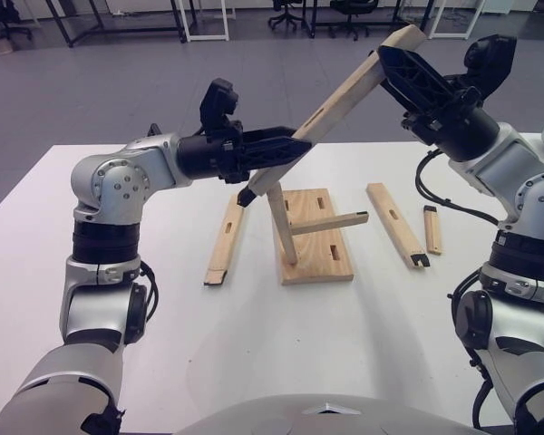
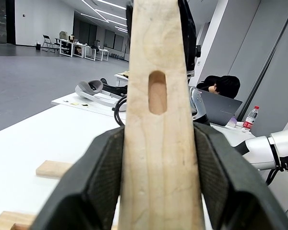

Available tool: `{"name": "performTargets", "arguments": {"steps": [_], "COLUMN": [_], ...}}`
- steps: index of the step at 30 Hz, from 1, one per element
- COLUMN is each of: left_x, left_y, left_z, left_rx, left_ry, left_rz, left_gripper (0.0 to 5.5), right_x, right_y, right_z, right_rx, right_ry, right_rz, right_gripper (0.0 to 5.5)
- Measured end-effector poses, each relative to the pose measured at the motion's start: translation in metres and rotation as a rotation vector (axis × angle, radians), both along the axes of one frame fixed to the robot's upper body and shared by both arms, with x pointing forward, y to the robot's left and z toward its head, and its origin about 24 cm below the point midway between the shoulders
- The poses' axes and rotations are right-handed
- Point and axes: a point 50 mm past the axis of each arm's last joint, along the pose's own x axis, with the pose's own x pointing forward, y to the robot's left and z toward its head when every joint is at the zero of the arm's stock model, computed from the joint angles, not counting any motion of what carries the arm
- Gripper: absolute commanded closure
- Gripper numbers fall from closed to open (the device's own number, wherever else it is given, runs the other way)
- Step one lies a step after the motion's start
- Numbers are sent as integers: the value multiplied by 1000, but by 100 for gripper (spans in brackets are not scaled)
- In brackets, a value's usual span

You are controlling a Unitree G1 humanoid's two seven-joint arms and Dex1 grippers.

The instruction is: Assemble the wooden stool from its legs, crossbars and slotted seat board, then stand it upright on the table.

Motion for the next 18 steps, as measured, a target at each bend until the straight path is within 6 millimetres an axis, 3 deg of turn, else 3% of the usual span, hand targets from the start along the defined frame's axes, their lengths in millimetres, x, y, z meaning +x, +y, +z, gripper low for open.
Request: {"name": "performTargets", "arguments": {"steps": [5,12,18], "left_x": [5,14,27], "left_y": [15,32,60], "left_z": [-4,-1,2], "left_rx": [-6,-126,-184], "left_ry": [57,162,119], "left_rz": [-1,19,199], "left_gripper": [217,106,10], "right_x": [1,6,37], "right_y": [1,7,-22], "right_z": [-1,4,27], "right_rx": [-5,27,207], "right_ry": [10,6,53], "right_rz": [-2,14,-225], "right_gripper": [339,339,339]}}
